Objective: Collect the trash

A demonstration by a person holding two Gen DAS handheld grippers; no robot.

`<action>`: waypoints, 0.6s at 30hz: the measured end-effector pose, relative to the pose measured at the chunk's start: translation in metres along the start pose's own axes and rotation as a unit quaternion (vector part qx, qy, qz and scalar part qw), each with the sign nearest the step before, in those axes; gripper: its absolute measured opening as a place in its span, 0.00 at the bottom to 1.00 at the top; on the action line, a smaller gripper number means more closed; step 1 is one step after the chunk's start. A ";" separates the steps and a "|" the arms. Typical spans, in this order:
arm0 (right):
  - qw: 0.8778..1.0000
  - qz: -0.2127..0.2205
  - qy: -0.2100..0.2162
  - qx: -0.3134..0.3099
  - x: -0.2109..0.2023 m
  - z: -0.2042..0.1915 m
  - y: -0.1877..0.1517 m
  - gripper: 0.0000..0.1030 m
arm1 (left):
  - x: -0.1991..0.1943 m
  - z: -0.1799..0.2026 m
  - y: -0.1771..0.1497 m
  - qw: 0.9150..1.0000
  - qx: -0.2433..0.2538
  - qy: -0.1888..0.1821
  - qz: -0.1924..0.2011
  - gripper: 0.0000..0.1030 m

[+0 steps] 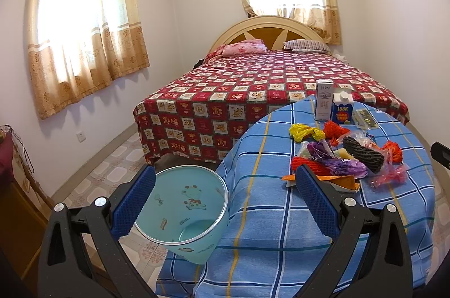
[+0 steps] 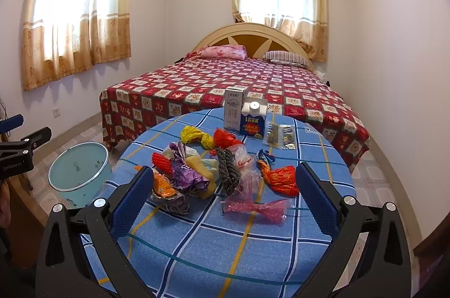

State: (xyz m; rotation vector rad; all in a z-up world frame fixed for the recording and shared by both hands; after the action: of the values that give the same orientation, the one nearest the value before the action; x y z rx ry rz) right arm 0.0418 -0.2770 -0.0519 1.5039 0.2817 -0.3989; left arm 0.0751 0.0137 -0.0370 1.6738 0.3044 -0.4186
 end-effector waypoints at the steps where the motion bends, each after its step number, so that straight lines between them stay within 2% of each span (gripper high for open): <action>1: 1.000 0.000 0.000 0.000 0.000 0.000 -0.001 0.96 | 0.000 0.000 0.000 1.000 0.000 0.000 0.000 0.94; 18: 1.000 -0.003 0.000 0.001 0.002 0.001 0.000 0.96 | 0.000 -0.002 0.002 1.000 0.001 0.000 0.000 0.94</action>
State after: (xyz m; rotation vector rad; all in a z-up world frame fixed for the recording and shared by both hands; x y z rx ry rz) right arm 0.0431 -0.2781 -0.0528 1.5051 0.2869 -0.4038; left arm 0.0759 0.0159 -0.0352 1.6752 0.3045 -0.4195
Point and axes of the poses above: each gripper's, at about its wrist camera, not at the fingertips, and x roughly the way its jaws point, z to its right, y to its top, the point moved 8 cm from there along x, roughly the way its jaws point, and after that the axes turned 4 degrees about -y, right-handed, at the moved point
